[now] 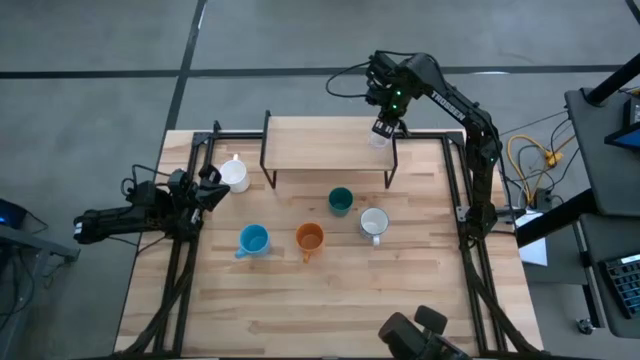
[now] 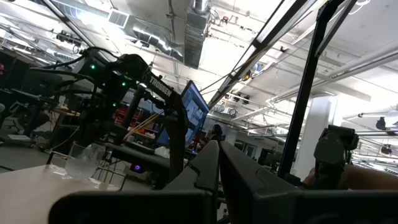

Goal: Stack small to large cups/mugs on shelf
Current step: Put the transparent mug on the shelf, then put the white mug on the shelf

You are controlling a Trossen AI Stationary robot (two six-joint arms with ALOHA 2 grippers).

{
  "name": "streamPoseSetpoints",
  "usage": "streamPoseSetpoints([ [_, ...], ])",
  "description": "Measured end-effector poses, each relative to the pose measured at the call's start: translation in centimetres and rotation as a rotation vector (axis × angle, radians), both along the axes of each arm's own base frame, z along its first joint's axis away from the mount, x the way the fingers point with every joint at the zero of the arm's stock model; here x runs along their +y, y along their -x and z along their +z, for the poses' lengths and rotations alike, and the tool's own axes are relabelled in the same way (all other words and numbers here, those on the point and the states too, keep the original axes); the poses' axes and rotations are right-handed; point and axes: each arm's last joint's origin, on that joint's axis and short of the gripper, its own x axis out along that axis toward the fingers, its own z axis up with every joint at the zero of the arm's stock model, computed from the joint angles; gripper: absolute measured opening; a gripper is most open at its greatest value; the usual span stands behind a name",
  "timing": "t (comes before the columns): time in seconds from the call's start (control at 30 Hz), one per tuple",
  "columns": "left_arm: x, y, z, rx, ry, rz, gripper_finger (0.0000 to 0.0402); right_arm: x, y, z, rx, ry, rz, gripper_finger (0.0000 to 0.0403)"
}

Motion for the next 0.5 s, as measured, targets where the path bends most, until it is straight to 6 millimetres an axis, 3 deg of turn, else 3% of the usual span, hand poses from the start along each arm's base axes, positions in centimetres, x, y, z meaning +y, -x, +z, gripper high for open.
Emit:
streamPoseSetpoints([
  [0.5,0.00,0.00,-0.01,0.001,0.000,0.000,0.0000,0.32,-0.03,0.68,-0.015,0.022,0.033,0.0079],
])
